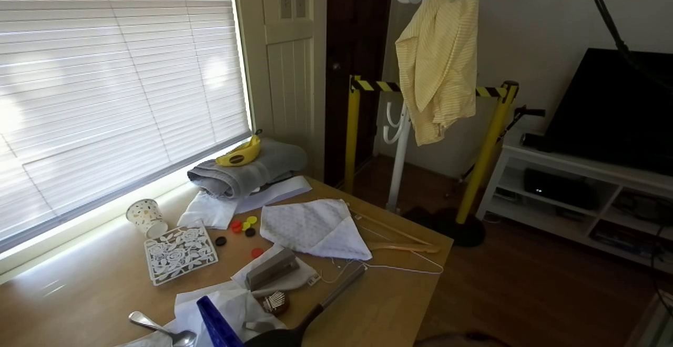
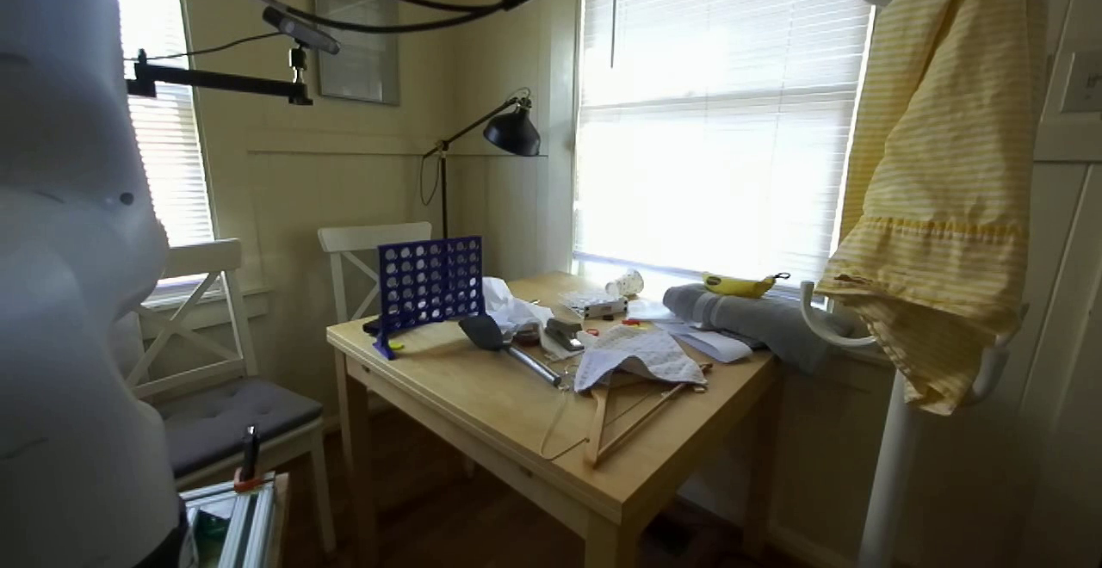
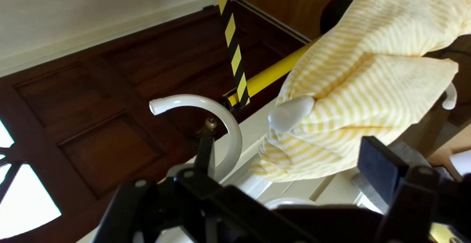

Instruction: Unhook the yellow cloth from the coat hanger and put it on the table

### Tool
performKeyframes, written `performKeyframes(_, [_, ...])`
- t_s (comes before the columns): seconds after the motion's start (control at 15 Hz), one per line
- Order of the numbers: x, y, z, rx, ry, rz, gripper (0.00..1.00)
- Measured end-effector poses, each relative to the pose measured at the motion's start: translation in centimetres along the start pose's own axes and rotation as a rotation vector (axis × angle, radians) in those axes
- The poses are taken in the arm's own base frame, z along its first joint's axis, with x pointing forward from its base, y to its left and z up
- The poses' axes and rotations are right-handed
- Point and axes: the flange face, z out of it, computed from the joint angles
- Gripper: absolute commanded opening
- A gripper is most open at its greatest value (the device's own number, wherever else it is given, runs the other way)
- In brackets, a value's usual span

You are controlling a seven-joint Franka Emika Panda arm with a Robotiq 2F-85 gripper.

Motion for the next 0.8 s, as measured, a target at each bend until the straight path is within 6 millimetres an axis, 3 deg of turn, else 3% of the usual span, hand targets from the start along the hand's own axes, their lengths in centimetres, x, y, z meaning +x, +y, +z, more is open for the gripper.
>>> performKeyframes(0.47, [0.7,-0.2,-0.5,-0.006,0.001,0.061,1.0])
performKeyframes(0.8, [3.1,-2.6,2.3,-0.032,-0.055,0.164,1.0])
